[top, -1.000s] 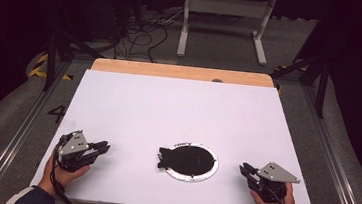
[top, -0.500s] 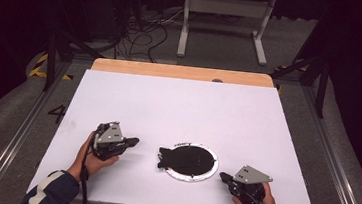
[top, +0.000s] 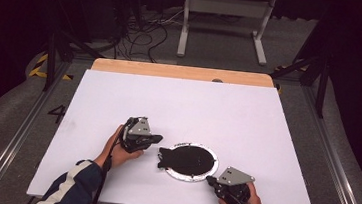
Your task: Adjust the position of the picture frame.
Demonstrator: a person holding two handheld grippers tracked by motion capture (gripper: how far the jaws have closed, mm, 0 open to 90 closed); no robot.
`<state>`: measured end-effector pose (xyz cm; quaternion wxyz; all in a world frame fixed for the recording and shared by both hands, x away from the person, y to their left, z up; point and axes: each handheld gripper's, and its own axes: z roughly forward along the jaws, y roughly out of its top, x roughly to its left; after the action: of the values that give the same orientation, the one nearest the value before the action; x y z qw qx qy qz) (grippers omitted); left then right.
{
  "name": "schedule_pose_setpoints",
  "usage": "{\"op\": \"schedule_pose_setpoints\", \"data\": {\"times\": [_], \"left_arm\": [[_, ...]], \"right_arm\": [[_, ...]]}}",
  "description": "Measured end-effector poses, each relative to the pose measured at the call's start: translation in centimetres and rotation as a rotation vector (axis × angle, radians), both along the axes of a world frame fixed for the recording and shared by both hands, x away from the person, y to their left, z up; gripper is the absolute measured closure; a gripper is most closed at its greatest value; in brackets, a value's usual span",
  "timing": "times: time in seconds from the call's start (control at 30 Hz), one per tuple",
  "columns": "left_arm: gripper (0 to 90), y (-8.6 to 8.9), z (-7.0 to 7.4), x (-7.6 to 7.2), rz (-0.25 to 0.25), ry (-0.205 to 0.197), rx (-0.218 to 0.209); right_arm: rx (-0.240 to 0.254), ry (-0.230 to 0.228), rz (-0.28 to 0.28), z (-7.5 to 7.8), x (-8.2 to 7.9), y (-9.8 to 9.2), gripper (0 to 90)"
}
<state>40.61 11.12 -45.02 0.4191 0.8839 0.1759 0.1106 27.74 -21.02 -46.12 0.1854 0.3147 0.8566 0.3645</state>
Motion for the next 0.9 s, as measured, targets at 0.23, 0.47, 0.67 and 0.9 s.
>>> {"op": "schedule_pose_setpoints", "data": {"times": [0.23, 0.47, 0.67, 0.9], "left_arm": [[90.0, -0.9, -0.5, 0.0, -0.044, 0.009, 0.049], [90.0, -0.9, -1.1, 0.2, -0.048, 0.029, 0.08], [90.0, -0.8, -1.2, 0.2, -0.047, 0.031, 0.089], [90.0, -0.6, -1.2, 0.3, -0.05, 0.039, 0.088]], "right_arm": [[0.002, 0.002, -0.026, 0.0, 0.2, 0.4, 90.0], [0.01, 0.003, -0.039, -0.1, 0.5, 0.5, 90.0], [0.008, 0.005, -0.064, 0.0, 0.8, 0.8, 90.0], [0.016, 0.014, -0.101, 0.0, 1.9, 1.0, 90.0]]}}
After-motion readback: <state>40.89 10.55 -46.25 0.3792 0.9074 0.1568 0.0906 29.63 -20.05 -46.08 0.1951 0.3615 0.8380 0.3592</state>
